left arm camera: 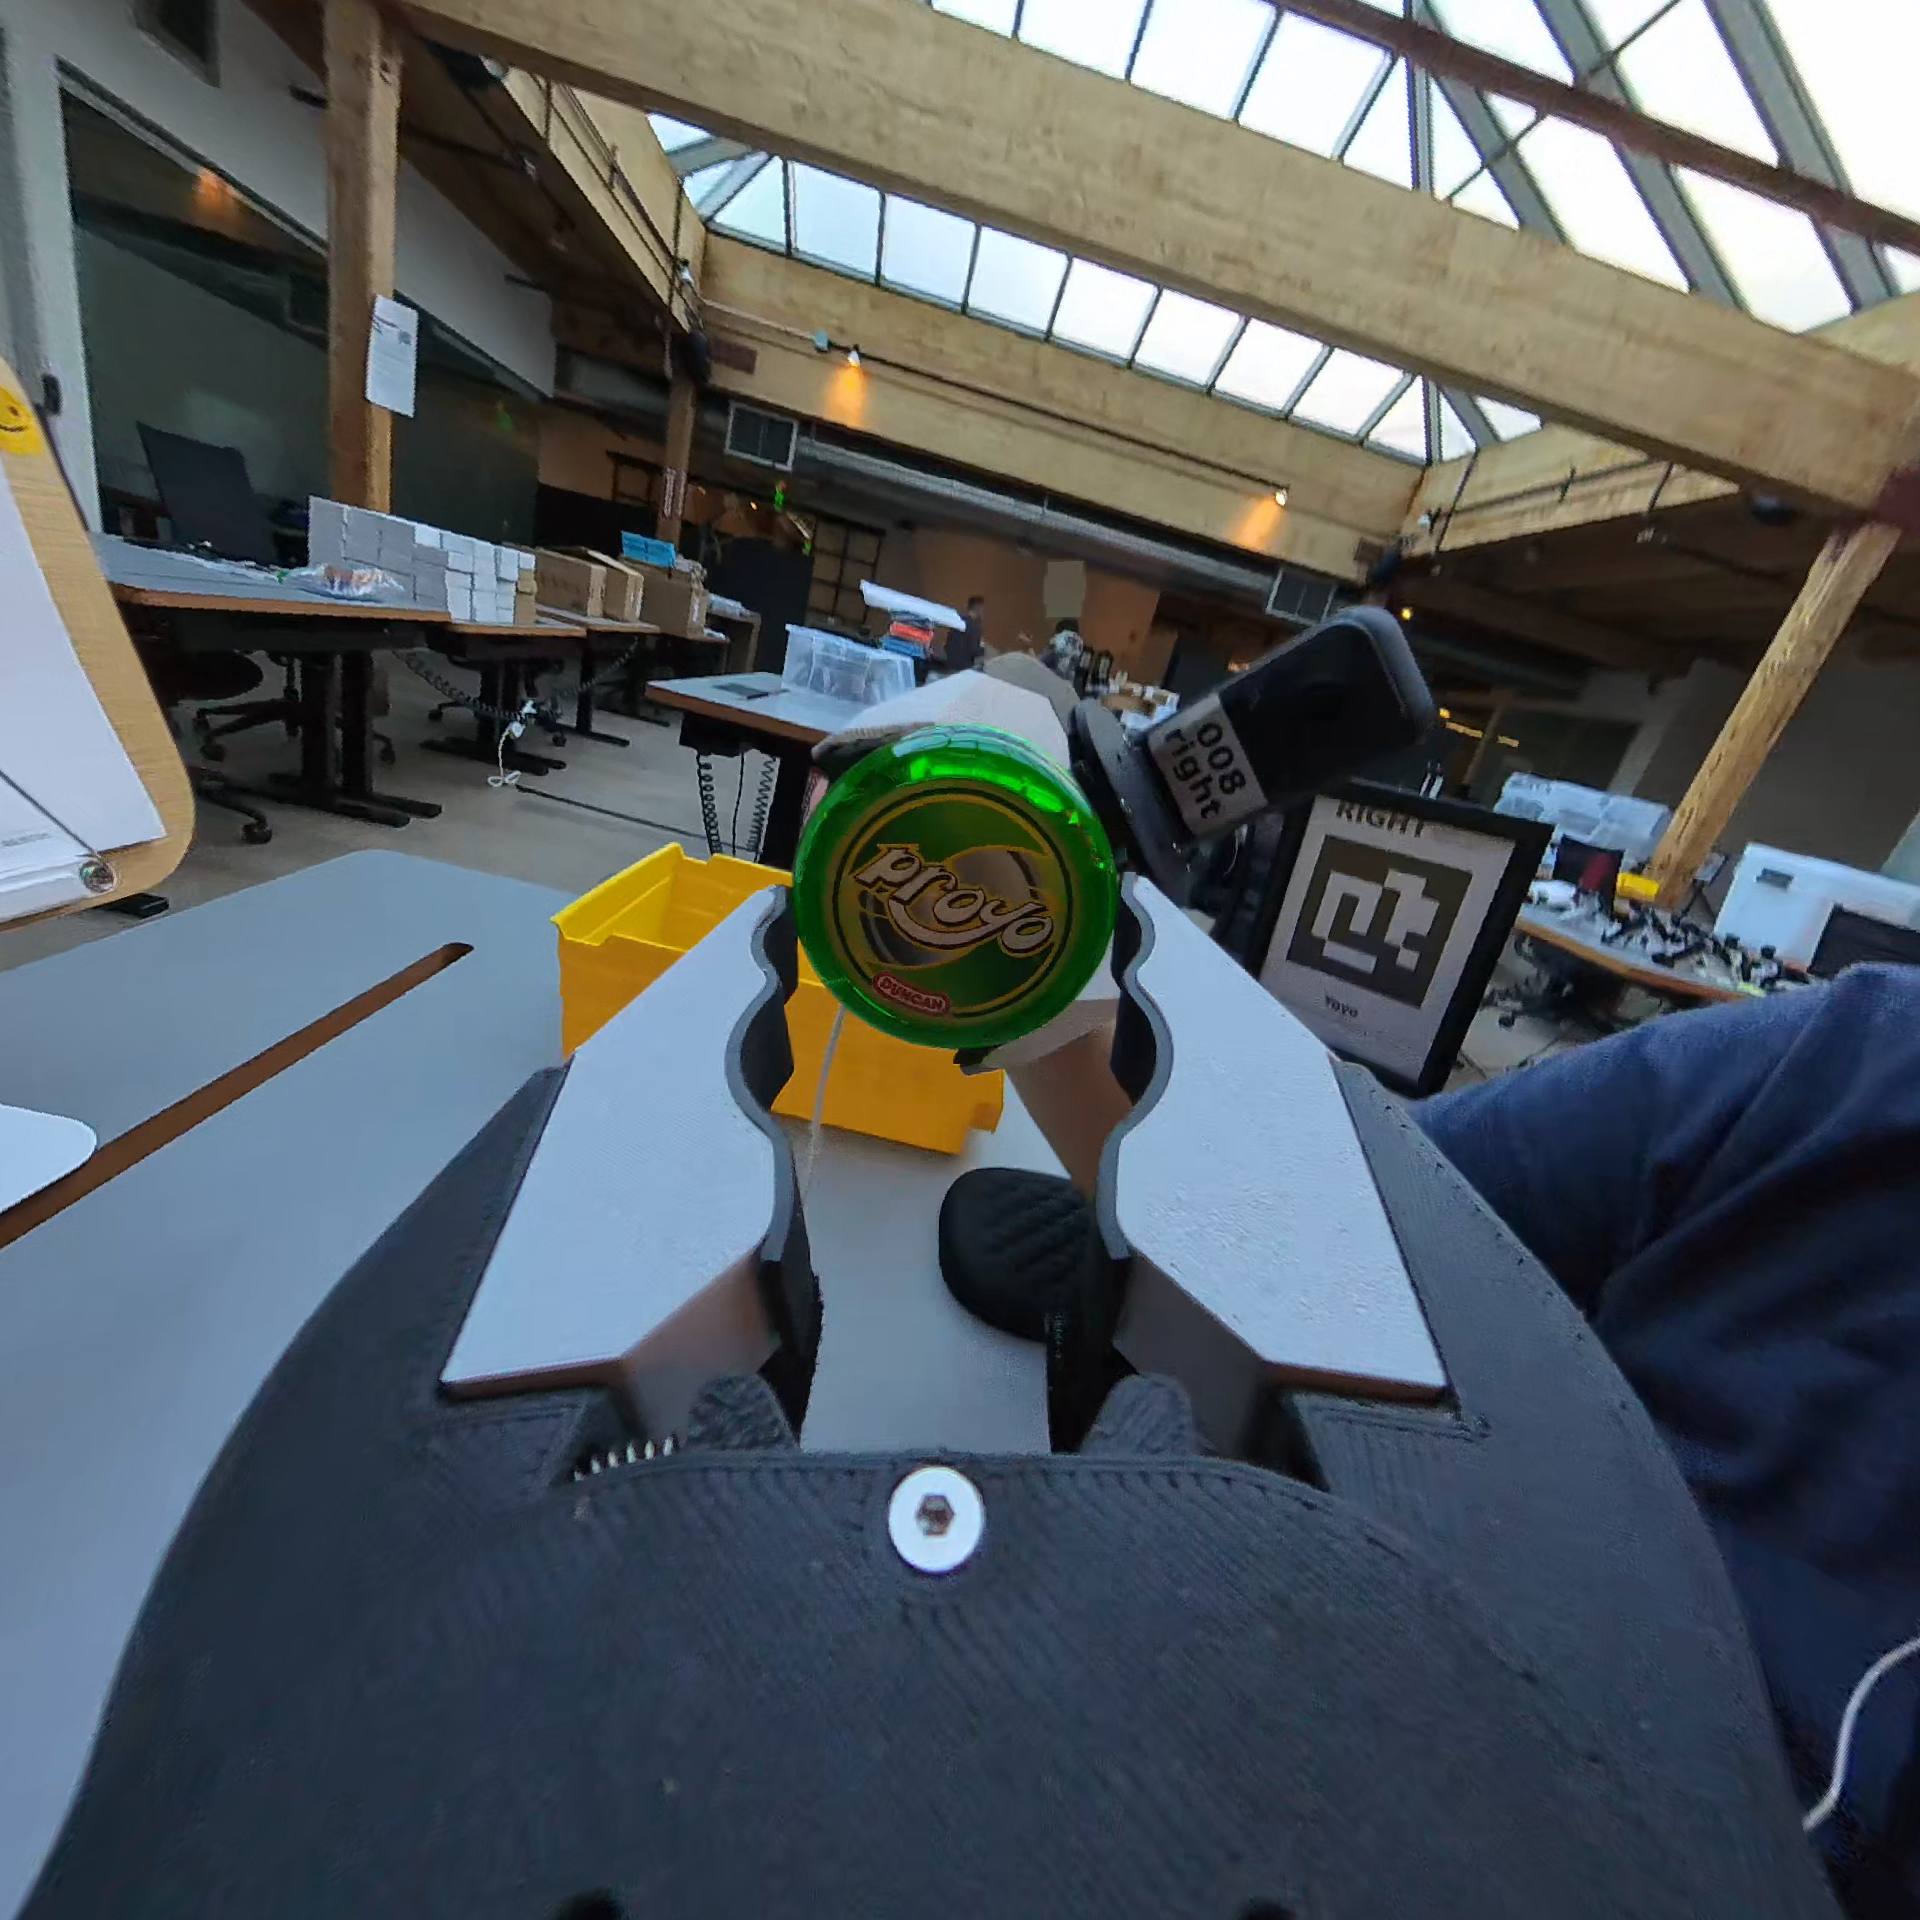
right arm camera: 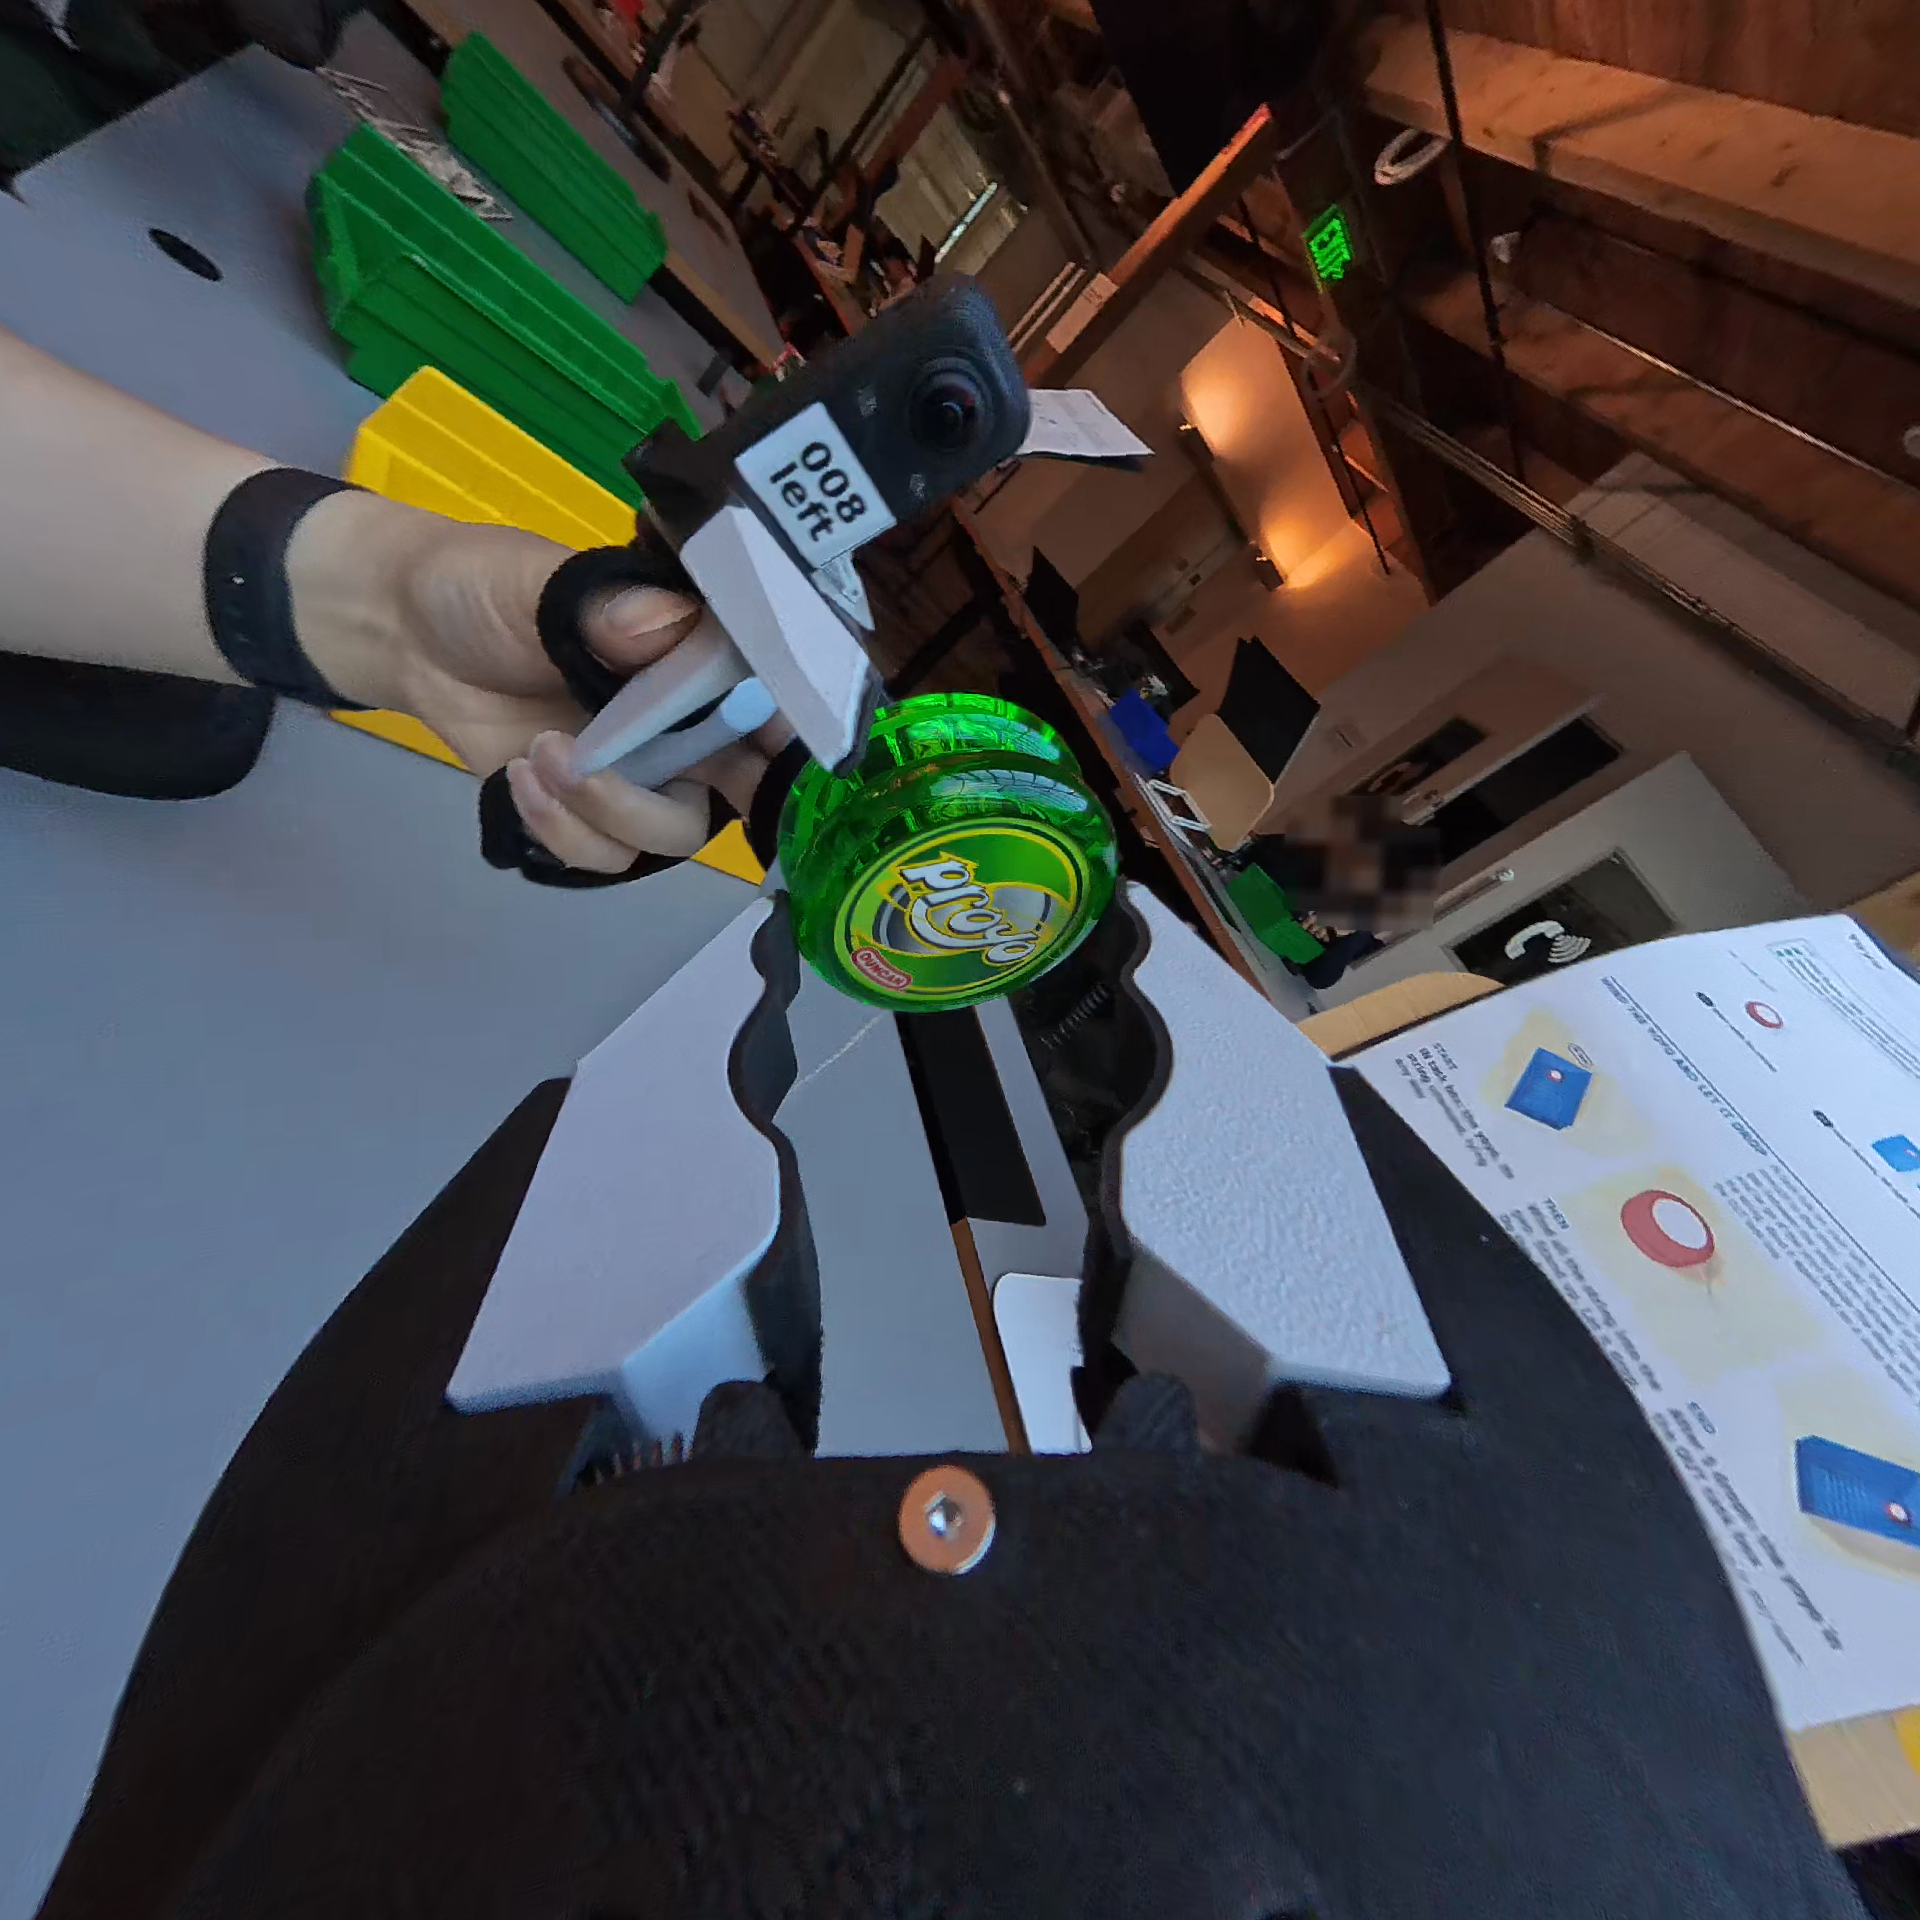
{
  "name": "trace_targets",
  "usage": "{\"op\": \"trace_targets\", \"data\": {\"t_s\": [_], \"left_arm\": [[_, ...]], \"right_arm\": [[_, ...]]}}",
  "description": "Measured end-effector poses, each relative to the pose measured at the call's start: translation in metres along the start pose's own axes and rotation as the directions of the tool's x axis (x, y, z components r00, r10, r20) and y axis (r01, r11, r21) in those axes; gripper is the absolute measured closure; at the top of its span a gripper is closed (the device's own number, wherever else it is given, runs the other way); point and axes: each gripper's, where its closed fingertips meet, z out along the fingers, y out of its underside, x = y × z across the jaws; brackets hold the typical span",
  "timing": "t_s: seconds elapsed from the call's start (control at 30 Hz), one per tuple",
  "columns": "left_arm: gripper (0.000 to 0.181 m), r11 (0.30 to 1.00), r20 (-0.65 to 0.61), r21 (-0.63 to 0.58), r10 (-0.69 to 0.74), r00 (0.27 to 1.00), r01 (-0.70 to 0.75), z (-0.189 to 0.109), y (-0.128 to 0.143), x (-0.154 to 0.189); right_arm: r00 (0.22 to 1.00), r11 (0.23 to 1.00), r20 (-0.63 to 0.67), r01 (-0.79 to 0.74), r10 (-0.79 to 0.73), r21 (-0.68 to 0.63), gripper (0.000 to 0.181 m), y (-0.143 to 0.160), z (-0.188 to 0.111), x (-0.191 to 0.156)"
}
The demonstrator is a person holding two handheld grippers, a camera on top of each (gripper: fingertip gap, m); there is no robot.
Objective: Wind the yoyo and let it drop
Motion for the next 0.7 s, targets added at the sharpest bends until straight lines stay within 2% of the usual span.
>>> {"op": "trace_targets", "data": {"t_s": [0.03,0.2,0.37,0.7], "left_arm": [[0.121,0.999,-0.011,-0.029,0.015,1.0,-0.015,0.0,0.003,0.002],[0.121,0.984,-0.051,-0.178,0.006,0.999,-0.015,-0.002,0.023,0.008],[0.12,0.964,-0.065,-0.265,-0.013,0.998,-0.005,-0.004,0.035,0.009],[0.12,0.954,-0.115,-0.3,-0.051,0.992,0.015,0.0,0.049,0.014]], "right_arm": [[1.0,1.0,0.029,-0.001,0.001,0.008,0.123,0.0,-0.001,-0.004],[0.99,0.999,0.141,0.035,-0.031,-0.024,0.123,0.004,-0.004,-0.021],[0.978,0.996,0.201,0.071,-0.058,-0.059,0.123,0.009,-0.005,-0.031],[0.957,0.992,0.287,0.077,-0.045,-0.102,0.123,0.014,-0.014,-0.041]]}}
